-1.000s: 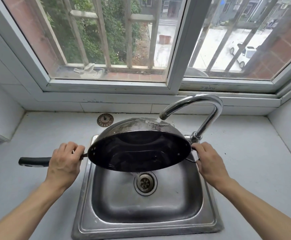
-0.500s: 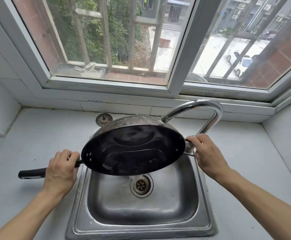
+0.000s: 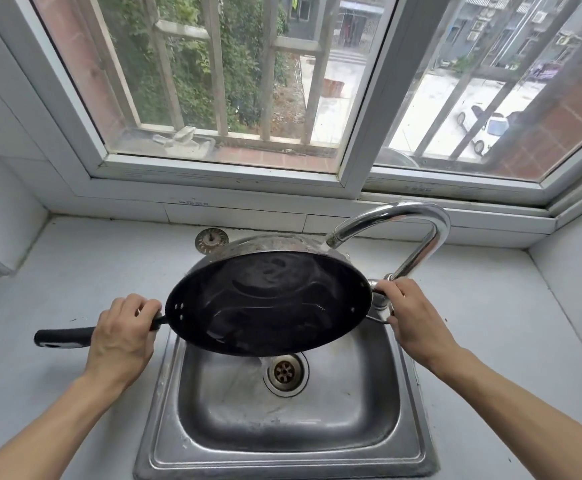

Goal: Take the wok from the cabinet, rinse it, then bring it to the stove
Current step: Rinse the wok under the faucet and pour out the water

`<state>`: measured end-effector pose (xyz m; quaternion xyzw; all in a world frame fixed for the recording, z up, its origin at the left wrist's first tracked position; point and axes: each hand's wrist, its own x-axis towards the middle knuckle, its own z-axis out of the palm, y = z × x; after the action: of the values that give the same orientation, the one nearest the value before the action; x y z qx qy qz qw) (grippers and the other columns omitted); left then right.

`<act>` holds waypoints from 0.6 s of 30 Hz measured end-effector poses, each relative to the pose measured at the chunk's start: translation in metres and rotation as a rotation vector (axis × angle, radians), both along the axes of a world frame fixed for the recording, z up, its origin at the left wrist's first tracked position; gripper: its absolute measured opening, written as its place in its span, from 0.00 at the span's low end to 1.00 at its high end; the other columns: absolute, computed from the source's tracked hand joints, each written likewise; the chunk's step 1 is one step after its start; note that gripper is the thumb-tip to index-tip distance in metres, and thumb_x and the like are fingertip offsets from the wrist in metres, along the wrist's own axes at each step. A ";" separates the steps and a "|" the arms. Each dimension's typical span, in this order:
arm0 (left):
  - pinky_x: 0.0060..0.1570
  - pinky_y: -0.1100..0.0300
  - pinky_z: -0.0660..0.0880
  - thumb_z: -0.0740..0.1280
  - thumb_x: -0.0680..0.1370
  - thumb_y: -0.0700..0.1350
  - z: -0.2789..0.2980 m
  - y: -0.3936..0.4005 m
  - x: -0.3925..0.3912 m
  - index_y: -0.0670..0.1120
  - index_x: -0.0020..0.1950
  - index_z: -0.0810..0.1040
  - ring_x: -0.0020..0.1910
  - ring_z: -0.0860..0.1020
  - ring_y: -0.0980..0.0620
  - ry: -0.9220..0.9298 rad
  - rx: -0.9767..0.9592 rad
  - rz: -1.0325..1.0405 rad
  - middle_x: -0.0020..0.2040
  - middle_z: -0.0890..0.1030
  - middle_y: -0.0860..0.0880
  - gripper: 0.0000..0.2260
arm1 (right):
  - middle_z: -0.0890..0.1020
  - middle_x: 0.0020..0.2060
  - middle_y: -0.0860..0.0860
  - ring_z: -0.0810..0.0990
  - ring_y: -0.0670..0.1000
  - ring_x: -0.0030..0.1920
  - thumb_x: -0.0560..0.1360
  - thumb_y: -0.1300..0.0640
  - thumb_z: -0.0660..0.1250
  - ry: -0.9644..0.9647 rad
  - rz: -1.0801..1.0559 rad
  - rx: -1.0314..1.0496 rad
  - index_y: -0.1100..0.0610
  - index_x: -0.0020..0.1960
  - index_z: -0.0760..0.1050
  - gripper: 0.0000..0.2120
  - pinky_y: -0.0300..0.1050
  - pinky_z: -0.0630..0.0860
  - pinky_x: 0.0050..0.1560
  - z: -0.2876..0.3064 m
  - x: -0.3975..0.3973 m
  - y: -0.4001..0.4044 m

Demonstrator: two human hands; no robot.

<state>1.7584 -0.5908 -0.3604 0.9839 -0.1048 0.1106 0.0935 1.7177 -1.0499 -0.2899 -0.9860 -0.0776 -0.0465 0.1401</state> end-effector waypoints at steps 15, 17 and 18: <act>0.33 0.49 0.67 0.72 0.66 0.30 0.046 -0.032 0.019 0.41 0.45 0.77 0.38 0.71 0.41 -0.083 0.121 -0.179 0.41 0.75 0.44 0.11 | 0.73 0.48 0.51 0.75 0.55 0.51 0.63 0.76 0.68 0.143 -0.260 0.096 0.57 0.62 0.73 0.31 0.50 0.78 0.48 -0.034 -0.051 -0.017; 0.33 0.49 0.67 0.72 0.67 0.31 0.051 -0.037 0.021 0.42 0.46 0.78 0.38 0.71 0.41 -0.099 0.134 -0.203 0.41 0.75 0.44 0.11 | 0.73 0.49 0.51 0.75 0.54 0.52 0.64 0.75 0.71 0.157 -0.271 0.097 0.57 0.62 0.73 0.30 0.49 0.78 0.50 -0.035 -0.057 -0.020; 0.33 0.49 0.66 0.72 0.67 0.31 0.053 -0.038 0.022 0.42 0.46 0.78 0.38 0.71 0.41 -0.104 0.138 -0.211 0.41 0.75 0.44 0.11 | 0.73 0.49 0.51 0.75 0.54 0.52 0.64 0.75 0.72 0.162 -0.274 0.101 0.56 0.62 0.73 0.30 0.49 0.78 0.50 -0.035 -0.059 -0.021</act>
<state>1.7800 -0.6293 -0.3078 0.9645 -0.2196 0.1435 0.0311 1.6591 -1.0714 -0.3252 -0.9796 0.0717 0.0106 0.1874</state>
